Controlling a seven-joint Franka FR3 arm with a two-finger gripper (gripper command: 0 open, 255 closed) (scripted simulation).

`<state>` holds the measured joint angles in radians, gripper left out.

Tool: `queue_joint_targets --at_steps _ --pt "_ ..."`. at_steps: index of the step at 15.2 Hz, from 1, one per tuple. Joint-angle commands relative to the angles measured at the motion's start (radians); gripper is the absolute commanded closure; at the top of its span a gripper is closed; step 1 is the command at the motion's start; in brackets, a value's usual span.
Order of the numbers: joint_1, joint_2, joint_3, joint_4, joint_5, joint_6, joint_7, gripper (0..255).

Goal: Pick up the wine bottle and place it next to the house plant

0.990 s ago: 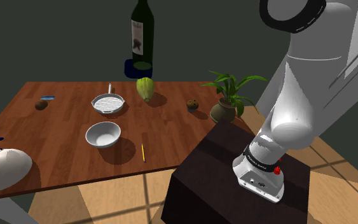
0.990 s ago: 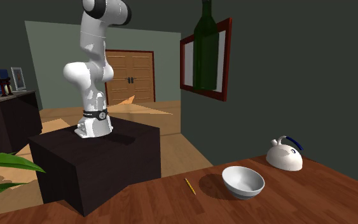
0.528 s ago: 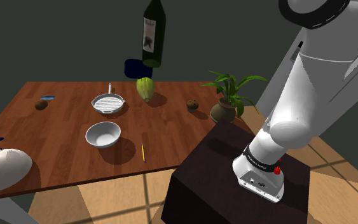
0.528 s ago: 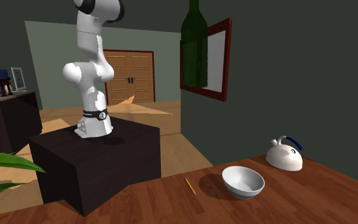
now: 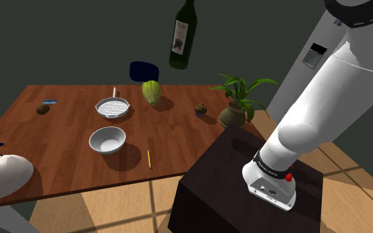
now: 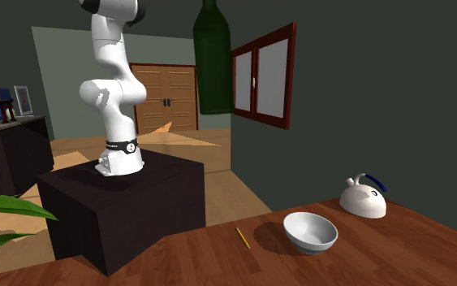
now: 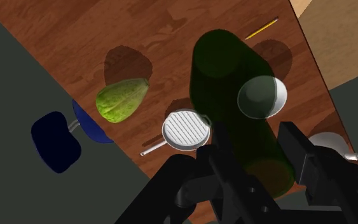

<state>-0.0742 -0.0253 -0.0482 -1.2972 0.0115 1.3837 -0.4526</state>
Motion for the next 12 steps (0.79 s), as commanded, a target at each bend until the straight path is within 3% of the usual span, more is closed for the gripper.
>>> queue_joint_targets --at_steps 1,12 --pt "-0.022 -0.051 -0.024 -0.058 0.002 0.007 -0.047 255" --pt "-0.129 -0.175 -0.175 -0.186 -0.010 0.007 -0.306 255"
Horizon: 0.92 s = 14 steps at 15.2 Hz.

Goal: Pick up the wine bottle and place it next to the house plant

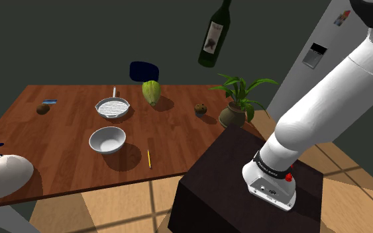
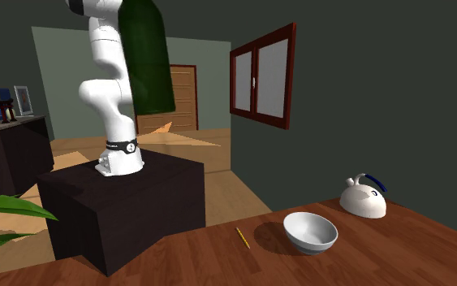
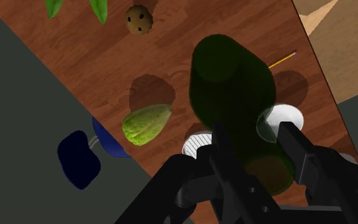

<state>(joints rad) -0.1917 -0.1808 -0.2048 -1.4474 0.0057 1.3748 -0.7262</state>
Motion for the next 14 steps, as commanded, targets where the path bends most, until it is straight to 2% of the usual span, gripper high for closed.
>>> queue_joint_targets --at_steps 1,14 --pt "-0.022 -0.024 -0.033 -0.039 -0.005 0.014 -0.057 255" --pt "-0.032 -0.114 -0.036 -0.301 -0.026 0.189 -0.067 255"
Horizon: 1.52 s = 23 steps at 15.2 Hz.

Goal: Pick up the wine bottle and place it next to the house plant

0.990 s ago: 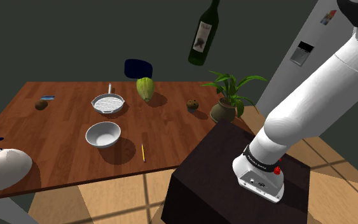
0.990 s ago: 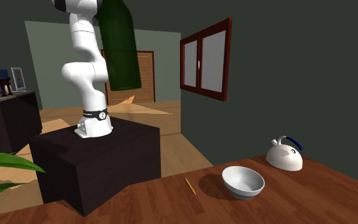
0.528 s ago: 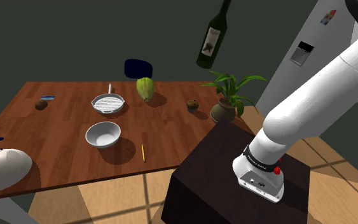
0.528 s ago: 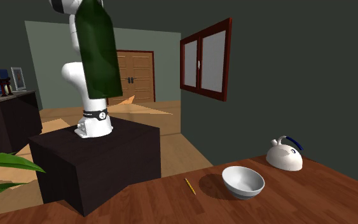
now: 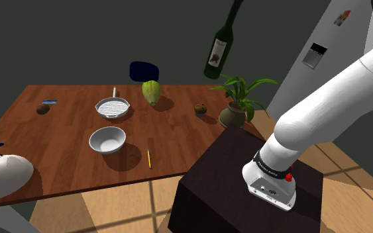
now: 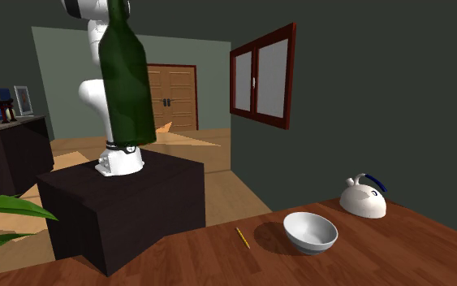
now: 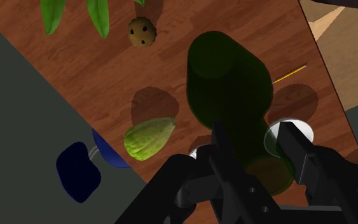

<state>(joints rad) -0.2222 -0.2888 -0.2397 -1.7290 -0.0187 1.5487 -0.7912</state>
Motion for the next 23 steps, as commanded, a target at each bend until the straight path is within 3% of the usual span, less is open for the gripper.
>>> queue_joint_targets --at_steps 1,23 --pt "-0.001 -0.011 -0.001 -0.039 -0.002 0.029 -0.001 255" --pt "-0.011 -0.068 -0.005 -0.391 -0.017 0.326 -0.001 255"
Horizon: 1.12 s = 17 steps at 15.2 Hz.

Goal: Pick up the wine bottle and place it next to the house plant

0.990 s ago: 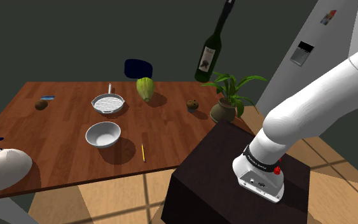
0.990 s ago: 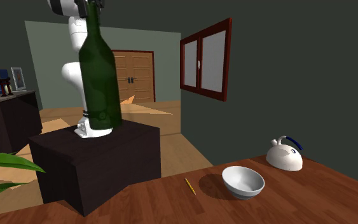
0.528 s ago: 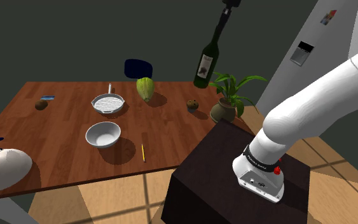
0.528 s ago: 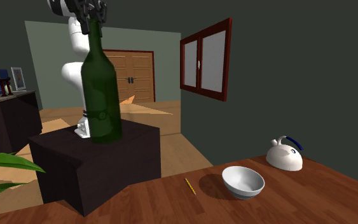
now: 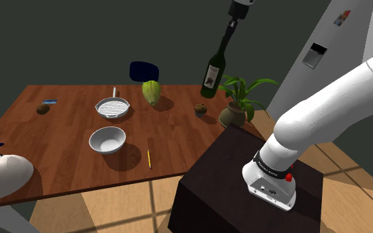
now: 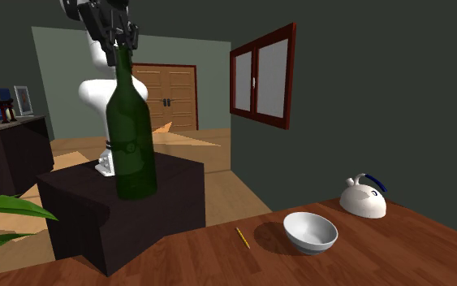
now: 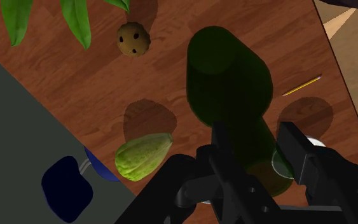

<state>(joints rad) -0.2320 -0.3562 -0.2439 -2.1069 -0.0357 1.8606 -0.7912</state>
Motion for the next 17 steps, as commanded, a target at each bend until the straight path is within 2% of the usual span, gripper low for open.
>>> queue_joint_targets --at_steps 1,17 --pt "-0.001 0.000 -0.002 -0.027 -0.001 0.027 -0.002 255" --pt "-0.004 0.031 -0.016 -0.215 0.001 0.246 -0.013 255"
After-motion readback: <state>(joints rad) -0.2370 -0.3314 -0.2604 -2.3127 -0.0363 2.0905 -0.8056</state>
